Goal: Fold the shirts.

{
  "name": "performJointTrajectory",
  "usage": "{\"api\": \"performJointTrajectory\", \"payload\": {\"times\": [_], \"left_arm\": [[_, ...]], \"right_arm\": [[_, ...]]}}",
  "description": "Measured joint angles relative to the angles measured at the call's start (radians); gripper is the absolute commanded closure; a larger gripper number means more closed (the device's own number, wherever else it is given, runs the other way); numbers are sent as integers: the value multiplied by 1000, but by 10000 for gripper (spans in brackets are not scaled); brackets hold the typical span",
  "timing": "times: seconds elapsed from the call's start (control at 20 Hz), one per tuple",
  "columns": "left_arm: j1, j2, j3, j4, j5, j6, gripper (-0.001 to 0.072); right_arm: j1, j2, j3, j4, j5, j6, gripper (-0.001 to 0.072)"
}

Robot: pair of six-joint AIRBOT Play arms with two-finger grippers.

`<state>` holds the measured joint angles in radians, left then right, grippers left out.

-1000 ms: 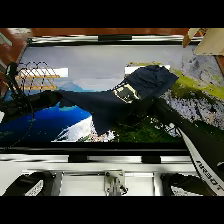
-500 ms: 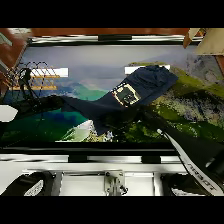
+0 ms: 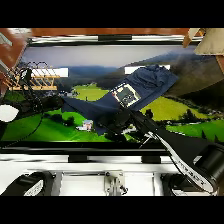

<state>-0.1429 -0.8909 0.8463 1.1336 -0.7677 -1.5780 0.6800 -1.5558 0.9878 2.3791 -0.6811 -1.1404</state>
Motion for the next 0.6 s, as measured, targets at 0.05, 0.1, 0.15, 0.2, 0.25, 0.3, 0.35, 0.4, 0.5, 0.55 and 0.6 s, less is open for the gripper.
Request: {"api": "performJointTrajectory", "payload": {"times": [0.05, 0.1, 0.15, 0.2, 0.25, 0.3, 0.35, 0.4, 0.5, 0.55, 0.6], "left_arm": [[0, 0, 0, 0, 0, 0, 668], [0, 0, 0, 0, 0, 0, 668], [0, 0, 0, 0, 0, 0, 668], [0, 0, 0, 0, 0, 0, 668], [0, 0, 0, 0, 0, 0, 668], [0, 0, 0, 0, 0, 0, 668], [0, 0, 0, 0, 0, 0, 668], [0, 0, 0, 0, 0, 0, 667], [0, 0, 0, 0, 0, 0, 668], [0, 0, 0, 0, 0, 0, 668], [0, 0, 0, 0, 0, 0, 668]], "right_arm": [[1, -6, 0, 6, 9, 6, 45], [2, -11, 1, 14, 18, 13, 47], [2, -15, 1, 21, 27, 24, 66], [3, -18, 1, 25, 41, 32, 65], [3, -21, 1, 28, 55, 43, 65], [4, -24, 1, 31, 71, 55, 68], [4, -29, 1, 35, 80, 68, 178], [4, -36, 1, 34, 92, 78, 385], [4, -53, 0, 36, 97, 93, 614], [3, -58, 0, 50, 99, 100, 658], [3, -62, 0, 65, 99, 100, 658]]}}
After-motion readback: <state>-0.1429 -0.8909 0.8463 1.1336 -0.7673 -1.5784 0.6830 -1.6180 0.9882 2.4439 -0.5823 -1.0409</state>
